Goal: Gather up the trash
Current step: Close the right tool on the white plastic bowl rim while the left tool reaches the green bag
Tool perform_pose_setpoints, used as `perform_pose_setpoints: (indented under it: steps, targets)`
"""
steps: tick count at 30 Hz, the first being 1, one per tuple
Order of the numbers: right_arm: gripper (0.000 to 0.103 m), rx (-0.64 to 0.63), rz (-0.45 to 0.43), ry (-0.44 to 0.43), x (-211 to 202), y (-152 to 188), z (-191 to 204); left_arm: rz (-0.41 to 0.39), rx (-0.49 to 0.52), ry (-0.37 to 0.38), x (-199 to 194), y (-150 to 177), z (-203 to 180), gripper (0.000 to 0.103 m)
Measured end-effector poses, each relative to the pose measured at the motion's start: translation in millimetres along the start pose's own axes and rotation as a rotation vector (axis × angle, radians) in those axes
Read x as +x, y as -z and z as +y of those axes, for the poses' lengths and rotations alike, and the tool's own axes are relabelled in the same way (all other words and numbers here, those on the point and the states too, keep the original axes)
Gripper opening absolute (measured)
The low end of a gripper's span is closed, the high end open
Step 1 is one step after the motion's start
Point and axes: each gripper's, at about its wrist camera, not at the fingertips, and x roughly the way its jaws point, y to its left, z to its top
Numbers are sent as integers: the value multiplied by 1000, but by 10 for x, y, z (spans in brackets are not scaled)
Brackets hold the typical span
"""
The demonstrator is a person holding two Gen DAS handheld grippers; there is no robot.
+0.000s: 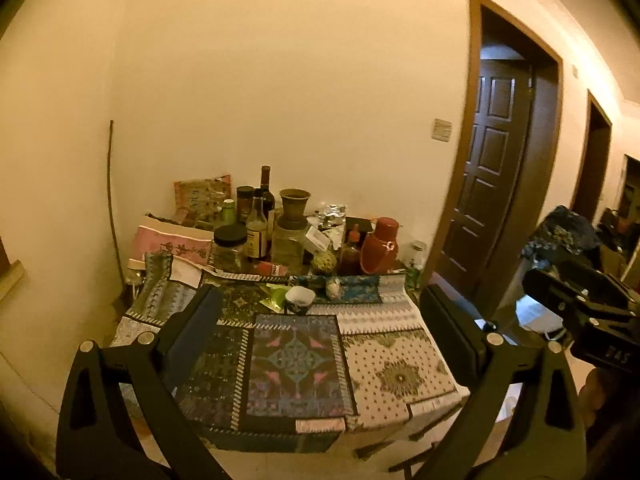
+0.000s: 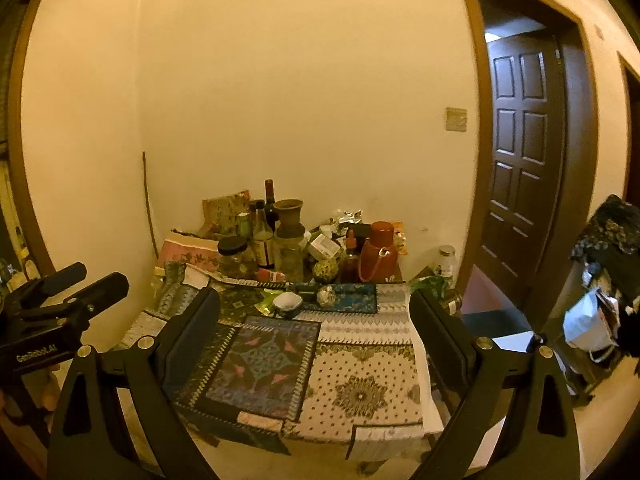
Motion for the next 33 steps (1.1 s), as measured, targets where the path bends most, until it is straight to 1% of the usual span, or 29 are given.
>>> perform_pose_setpoints:
  steps: [5,11,14,17,19,23,27,31,32,33]
  targets:
    - [95,-2,61,-28,393,-64,-60,19,-8,-42,332,-63,-20,100]
    - [95,26,123,-44,899,-131,-27,50,-4,-81,801,-154,156,100]
    - [95,49,168,-39,1185,-141,52,71,-5,-72,1089,-192,354,100]
    - [95,85,225,-26,1542,-138,150,90,-12,-41,1411,-231,627,100]
    - [94,121,278,-20,1853,-117,226,116,-11,-15,1665,-274,817,100]
    - [94,213,364,-22,2463,-39,317,169,-5,13,2137,-335,1150,100]
    - [94,288,453,5,3067,106,361,224,-10,21,2598,-326,1471,100]
    - [94,357,530,36,3656,319,360,300,8,16,3113,-214,1740,100]
    - [93,374,553,50,3822,395,352,320,9,17,3228,-172,1796,100]
    - [90,386,572,62,3948,448,344,332,7,17,3306,-141,1836,100]
